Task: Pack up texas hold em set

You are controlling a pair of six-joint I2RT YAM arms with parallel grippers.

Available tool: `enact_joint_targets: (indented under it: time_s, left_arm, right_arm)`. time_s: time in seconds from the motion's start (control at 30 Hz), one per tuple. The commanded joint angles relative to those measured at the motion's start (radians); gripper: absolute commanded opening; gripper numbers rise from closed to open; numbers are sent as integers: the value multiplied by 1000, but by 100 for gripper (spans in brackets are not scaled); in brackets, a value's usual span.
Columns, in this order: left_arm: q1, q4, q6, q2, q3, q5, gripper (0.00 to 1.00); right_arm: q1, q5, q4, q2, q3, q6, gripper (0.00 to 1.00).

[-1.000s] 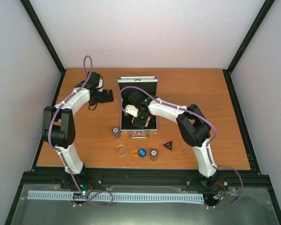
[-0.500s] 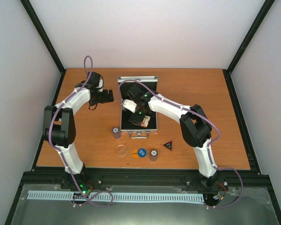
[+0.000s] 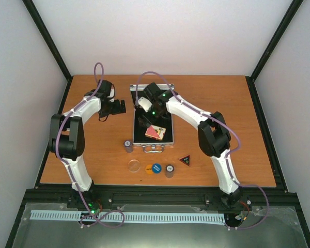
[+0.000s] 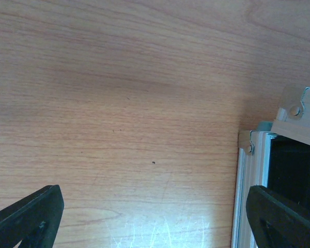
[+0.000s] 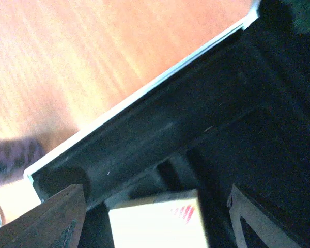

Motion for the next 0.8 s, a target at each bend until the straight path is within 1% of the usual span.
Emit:
enact_joint_targets:
  time_s: [0.0,0.1,0.33,0.6,0.77]
  left_arm:
    - [-5,15,-10,21,53,3,100]
    - [-5,13,-11,33,63,0,100]
    - [-5,5,-7,54,84,-7,100]
    - [-5,2,-12,72,102,-4,100]
    - [-5,0,-12,73,114,0,100]
  right_arm:
    - [-24,-77,-57,106,124,96,77]
    - [-24,-77,-90,149,157,89,77]
    - [-24,-101,-105,174,142,87,76]
    - [-24,-123,-113,133,77,94,75]
    - [-25,-55,-101,83,39,108,73]
